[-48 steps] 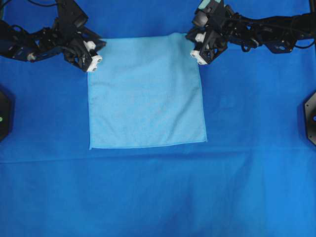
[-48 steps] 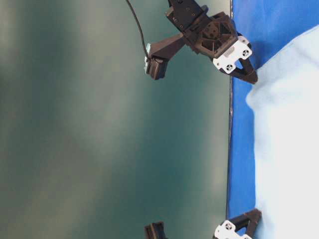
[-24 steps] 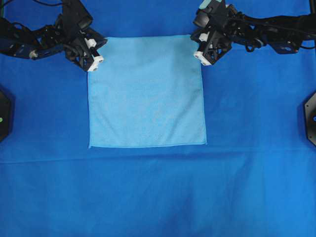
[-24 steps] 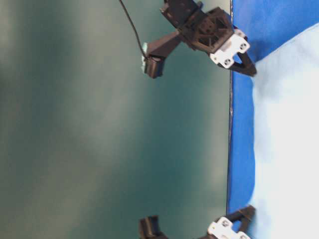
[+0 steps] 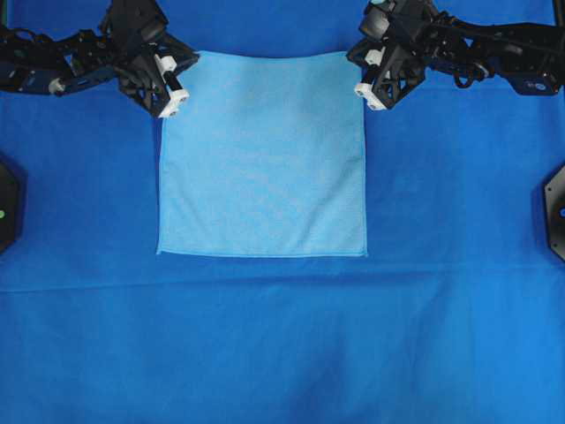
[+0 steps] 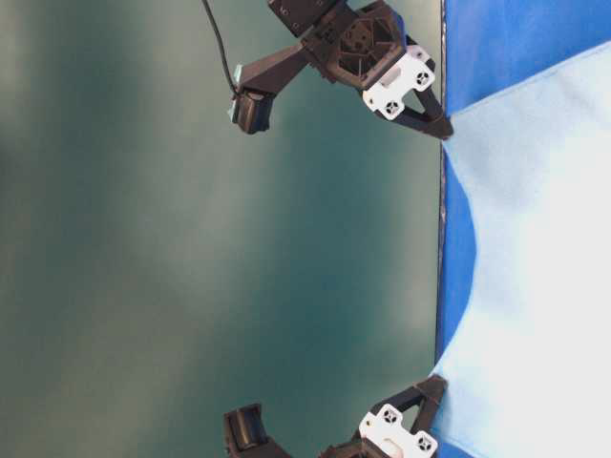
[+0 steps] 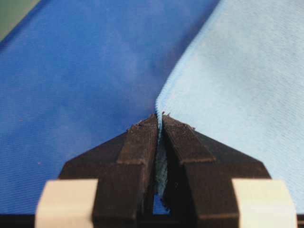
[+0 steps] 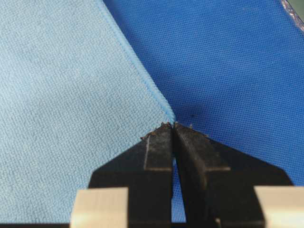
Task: Fold the light blue towel.
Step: 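Fold the far edge toward the near edge with both grippers, release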
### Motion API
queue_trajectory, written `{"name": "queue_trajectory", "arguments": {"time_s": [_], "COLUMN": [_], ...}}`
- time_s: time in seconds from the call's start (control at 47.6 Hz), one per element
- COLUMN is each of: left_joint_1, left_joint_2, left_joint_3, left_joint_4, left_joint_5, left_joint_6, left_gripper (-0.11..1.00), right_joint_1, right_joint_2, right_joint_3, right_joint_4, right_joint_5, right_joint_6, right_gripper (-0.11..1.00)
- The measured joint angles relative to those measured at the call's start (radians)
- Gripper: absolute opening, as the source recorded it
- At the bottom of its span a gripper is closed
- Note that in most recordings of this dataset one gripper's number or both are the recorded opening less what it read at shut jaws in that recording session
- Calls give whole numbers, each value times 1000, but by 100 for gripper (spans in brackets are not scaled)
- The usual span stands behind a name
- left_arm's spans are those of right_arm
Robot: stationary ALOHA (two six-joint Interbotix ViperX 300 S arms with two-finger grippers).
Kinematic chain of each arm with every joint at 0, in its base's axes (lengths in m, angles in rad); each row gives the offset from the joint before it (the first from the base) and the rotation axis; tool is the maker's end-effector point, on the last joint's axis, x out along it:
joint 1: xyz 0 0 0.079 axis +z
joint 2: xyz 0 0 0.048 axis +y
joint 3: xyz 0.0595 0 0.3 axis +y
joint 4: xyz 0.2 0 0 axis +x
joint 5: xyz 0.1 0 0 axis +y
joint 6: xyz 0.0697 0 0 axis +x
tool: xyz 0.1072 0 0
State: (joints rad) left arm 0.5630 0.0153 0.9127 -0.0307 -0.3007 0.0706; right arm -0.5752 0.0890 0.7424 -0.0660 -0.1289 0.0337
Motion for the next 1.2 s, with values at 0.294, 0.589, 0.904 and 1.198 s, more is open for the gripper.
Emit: {"name": "queue_trajectory", "arguments": {"time_s": [0.294, 0.589, 0.904, 1.198], "left_joint_1": [-112, -325, -548, -646], "left_joint_2": [-100, -192, -196, -173], "left_joint_3": [72, 175, 186, 173], "left_joint_4": [0, 0, 0, 0], "left_joint_5": [72, 91, 91, 87], "left_joint_6": [2, -40, -172, -210], "left_gripper": [0, 0, 0, 0], "right_joint_1": [112, 296, 474, 549], "right_joint_2": [-89, -183, -190, -190], "right_joint_3": [40, 123, 149, 153], "right_joint_4": [14, 109, 247, 328], "right_joint_5": [101, 135, 167, 167], "right_joint_6": [5, 9, 9, 8], "right_gripper": [3, 3, 3, 3]}}
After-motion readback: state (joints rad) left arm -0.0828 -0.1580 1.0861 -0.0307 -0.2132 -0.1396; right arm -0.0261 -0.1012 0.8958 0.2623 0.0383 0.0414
